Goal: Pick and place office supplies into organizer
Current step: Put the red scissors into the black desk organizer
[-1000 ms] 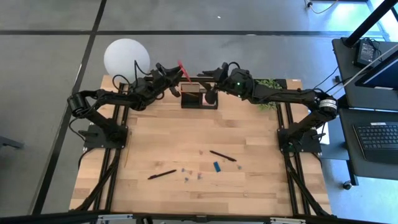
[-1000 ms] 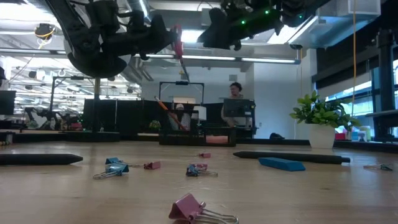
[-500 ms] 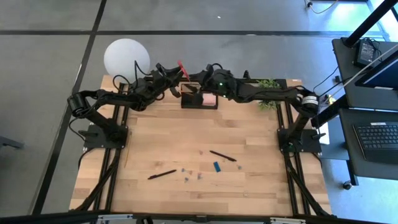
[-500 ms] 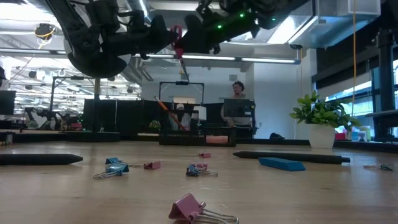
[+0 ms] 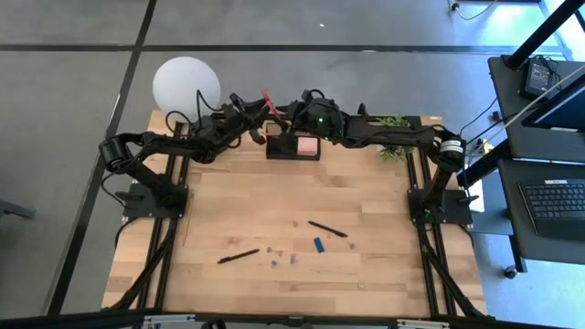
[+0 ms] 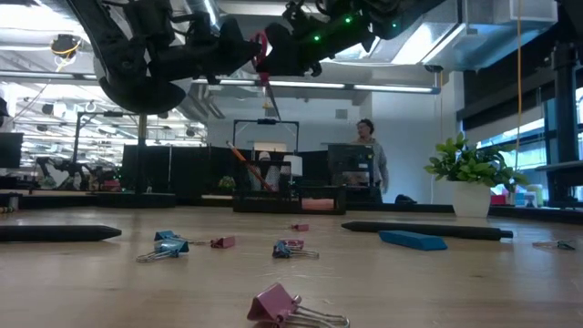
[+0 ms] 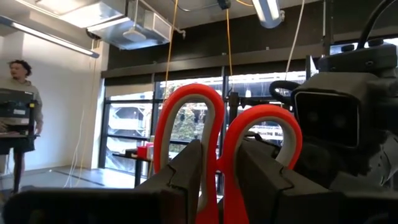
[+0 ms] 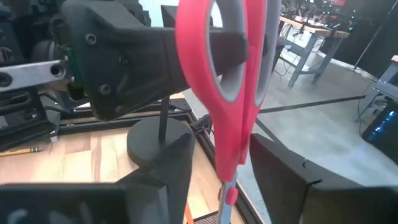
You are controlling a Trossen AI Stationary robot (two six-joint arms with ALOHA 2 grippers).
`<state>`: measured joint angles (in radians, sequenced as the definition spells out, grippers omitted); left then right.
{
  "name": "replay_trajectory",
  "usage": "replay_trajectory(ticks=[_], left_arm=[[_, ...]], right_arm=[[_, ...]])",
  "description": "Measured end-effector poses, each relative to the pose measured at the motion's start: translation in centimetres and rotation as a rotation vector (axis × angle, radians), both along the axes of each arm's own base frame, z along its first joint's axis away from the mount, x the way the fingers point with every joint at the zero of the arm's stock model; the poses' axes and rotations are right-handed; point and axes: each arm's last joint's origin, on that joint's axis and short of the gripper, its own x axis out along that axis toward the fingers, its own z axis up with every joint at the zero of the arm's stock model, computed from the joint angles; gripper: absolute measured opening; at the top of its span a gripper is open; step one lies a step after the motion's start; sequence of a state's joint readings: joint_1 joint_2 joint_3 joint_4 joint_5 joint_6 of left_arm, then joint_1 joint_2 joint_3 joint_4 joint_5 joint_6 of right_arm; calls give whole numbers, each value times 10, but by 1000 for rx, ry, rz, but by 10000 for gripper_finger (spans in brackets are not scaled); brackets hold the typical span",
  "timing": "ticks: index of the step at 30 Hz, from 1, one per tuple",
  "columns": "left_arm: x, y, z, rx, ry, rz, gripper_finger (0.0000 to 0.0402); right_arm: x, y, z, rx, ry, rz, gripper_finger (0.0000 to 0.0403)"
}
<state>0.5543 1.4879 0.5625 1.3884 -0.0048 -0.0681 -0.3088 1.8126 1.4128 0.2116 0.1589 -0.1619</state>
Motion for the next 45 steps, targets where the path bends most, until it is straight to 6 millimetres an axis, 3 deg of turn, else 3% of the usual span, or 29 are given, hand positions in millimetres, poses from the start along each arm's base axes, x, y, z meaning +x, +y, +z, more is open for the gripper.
replay_trajectory(ticks=[10,24,30,45], left_arm=[[5,-8,0,-2,-3,-19,86],[6,-9,0,-10,-7,-10,96],[6,-10,0,-9,-7,-23,120],[6,-10,0,2,1,-45,136]], right_arm=[[0,-1,1,-3,-6,-4,98],[0,1,1,-2,-7,-29,88],[0,1,1,-5,-6,-32,43],[0,1,1,-4,-5,-31,41]])
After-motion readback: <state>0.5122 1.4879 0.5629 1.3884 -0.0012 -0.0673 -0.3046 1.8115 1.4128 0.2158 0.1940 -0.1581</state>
